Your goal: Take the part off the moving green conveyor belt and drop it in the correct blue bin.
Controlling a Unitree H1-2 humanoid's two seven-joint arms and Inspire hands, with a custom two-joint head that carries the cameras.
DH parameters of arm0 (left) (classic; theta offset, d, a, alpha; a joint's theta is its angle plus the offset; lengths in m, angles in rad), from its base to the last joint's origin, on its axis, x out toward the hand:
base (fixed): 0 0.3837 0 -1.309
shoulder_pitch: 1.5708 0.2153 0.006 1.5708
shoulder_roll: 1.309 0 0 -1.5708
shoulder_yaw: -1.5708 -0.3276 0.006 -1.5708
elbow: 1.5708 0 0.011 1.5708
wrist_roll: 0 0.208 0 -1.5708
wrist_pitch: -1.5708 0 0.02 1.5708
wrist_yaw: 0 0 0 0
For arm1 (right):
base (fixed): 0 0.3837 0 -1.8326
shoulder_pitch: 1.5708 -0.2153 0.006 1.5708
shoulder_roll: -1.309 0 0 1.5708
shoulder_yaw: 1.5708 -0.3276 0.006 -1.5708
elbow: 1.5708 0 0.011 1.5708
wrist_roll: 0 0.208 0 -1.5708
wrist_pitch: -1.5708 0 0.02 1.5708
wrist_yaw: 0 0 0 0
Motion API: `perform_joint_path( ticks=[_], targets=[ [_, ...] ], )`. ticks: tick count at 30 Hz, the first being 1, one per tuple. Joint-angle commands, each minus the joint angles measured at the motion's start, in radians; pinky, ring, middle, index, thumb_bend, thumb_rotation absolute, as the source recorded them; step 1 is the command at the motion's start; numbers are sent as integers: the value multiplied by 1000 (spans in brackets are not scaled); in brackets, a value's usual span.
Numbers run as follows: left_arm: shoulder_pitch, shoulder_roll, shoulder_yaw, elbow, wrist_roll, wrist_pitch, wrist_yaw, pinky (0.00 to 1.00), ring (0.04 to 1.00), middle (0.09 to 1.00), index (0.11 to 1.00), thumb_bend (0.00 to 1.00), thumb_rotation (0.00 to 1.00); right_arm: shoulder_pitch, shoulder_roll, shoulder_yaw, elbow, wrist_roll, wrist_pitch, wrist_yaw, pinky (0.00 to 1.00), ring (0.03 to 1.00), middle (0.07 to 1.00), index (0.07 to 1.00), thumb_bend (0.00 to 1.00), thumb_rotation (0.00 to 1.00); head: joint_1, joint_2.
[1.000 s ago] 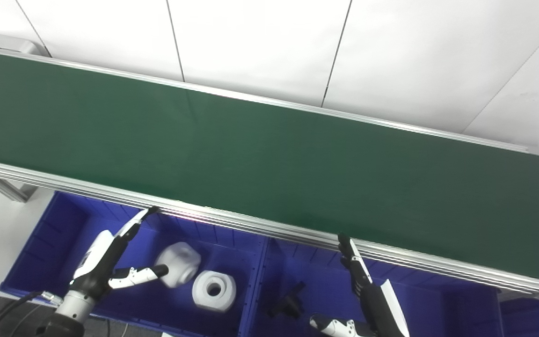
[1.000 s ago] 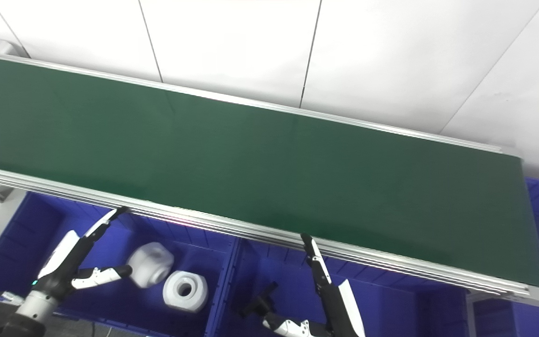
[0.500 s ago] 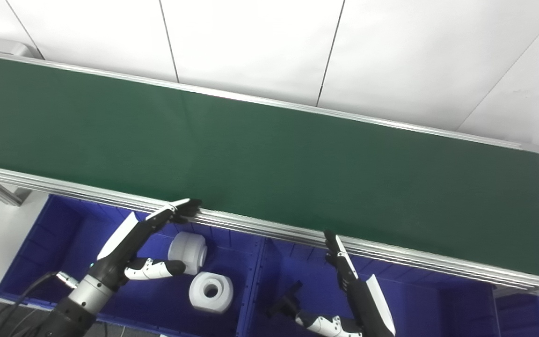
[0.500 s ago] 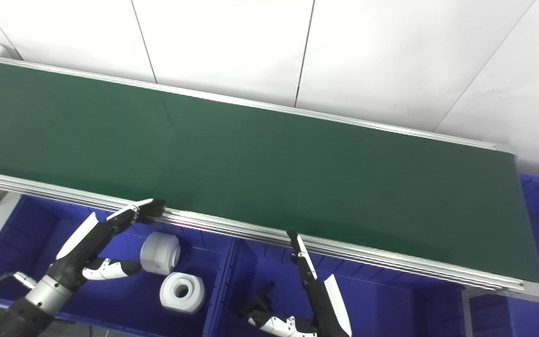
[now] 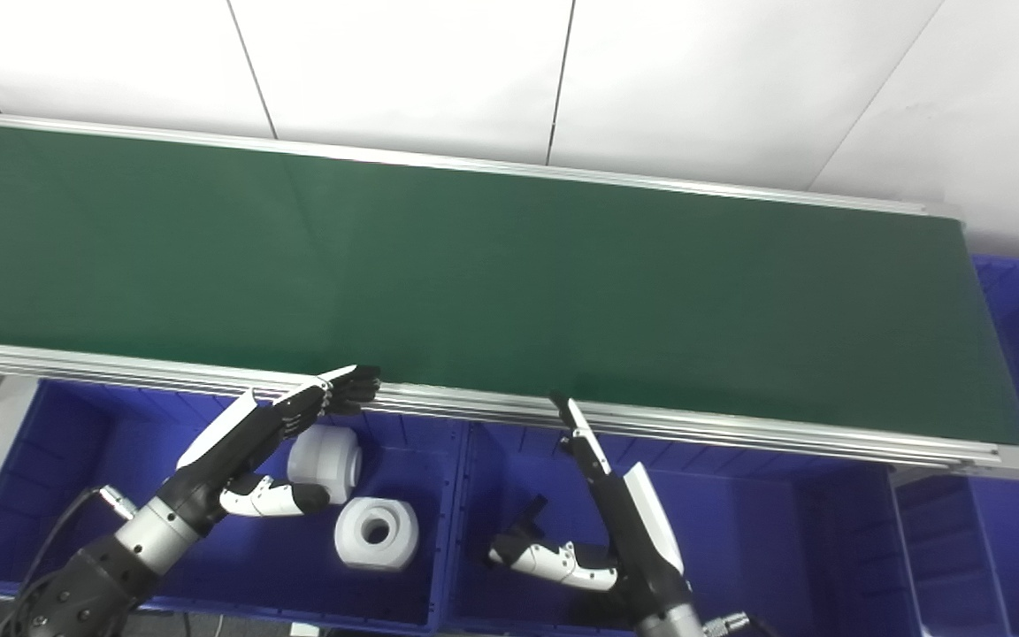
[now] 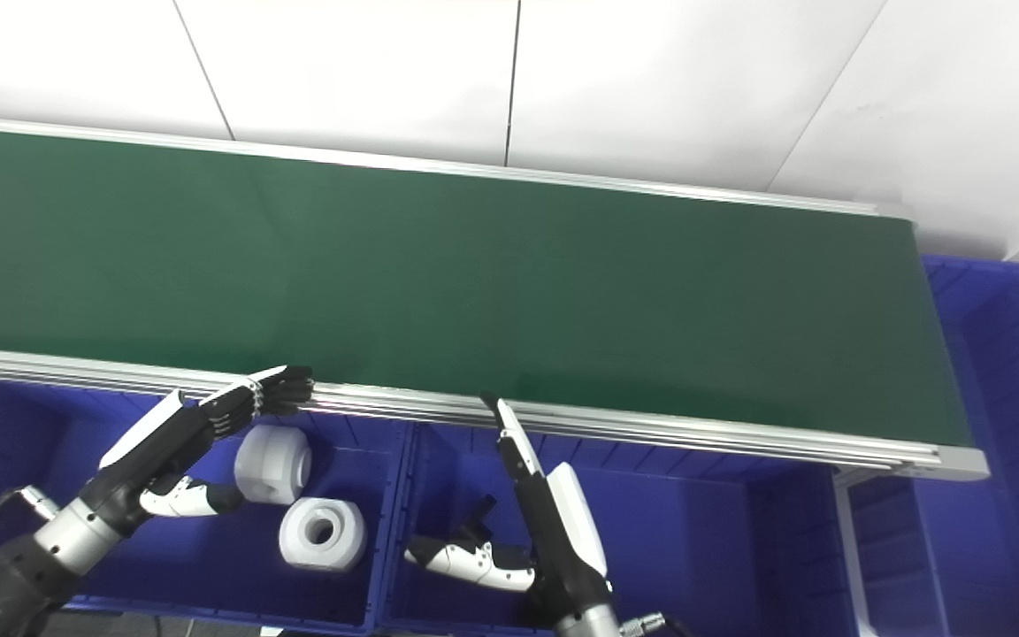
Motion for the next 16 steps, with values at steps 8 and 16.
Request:
perform_joint_path(
  ticks=[8, 16],
  targets=[
    [6, -41, 90, 17, 44, -26, -86, 806, 861, 900, 912, 912, 743, 2, -20, 17, -46, -26, 58, 17, 851, 988, 1000, 1000, 920, 568, 25, 15],
    [33, -26, -49, -18, 209, -26, 161, 810, 869, 911, 924, 906, 753, 3, -61, 2, -37, 17, 43, 25, 870, 1000, 1000, 1000, 932, 555, 105, -7]
  ],
)
